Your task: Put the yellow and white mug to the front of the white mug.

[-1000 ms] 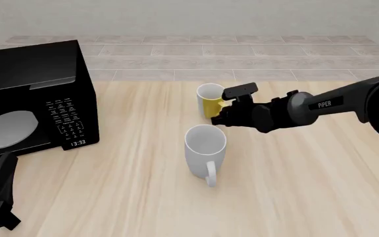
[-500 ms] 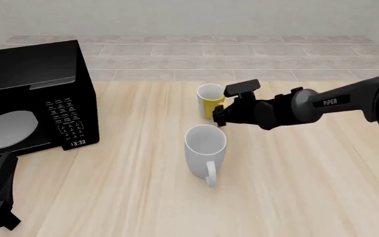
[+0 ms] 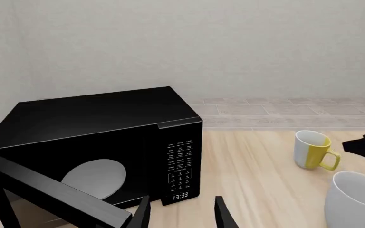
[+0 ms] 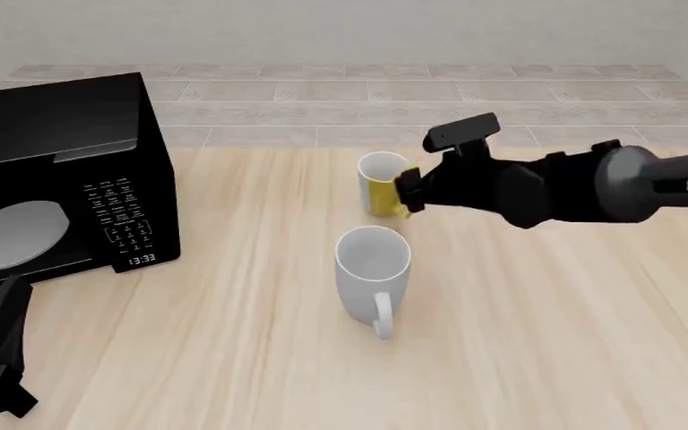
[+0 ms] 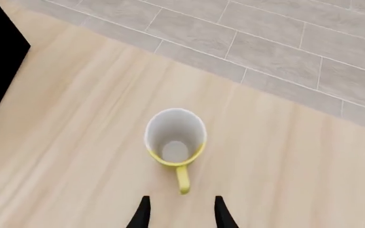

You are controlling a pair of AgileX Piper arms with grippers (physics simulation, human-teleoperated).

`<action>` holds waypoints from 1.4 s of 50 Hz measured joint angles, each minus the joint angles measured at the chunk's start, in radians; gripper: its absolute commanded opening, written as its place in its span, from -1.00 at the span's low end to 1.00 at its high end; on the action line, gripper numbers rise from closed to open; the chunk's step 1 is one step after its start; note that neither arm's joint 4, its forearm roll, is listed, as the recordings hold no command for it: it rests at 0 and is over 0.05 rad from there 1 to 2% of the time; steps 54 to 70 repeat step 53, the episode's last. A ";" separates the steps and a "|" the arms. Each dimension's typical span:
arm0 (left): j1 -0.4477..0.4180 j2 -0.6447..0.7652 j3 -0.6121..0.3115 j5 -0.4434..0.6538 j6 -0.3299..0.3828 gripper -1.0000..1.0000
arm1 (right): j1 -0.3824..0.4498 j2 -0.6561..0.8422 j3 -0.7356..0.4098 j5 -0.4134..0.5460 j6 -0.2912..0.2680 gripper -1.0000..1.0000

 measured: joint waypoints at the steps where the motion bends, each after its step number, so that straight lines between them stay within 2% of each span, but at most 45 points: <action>1: 0.000 0.000 0.000 0.000 0.000 1.00 | 0.002 -0.016 0.011 -0.001 -0.002 1.00; 26: 0.000 0.000 0.000 0.000 0.000 1.00 | 0.013 -0.385 0.278 -0.064 -0.068 1.00; 42: 0.000 0.000 0.000 0.000 0.000 1.00 | 0.008 -0.557 0.406 -0.096 -0.099 1.00; 53: 0.000 0.000 0.000 0.000 0.000 1.00 | 0.012 -0.640 0.465 -0.108 -0.100 1.00; 70: 0.000 0.000 0.000 0.000 0.000 1.00 | 0.012 -0.640 0.465 -0.108 -0.100 1.00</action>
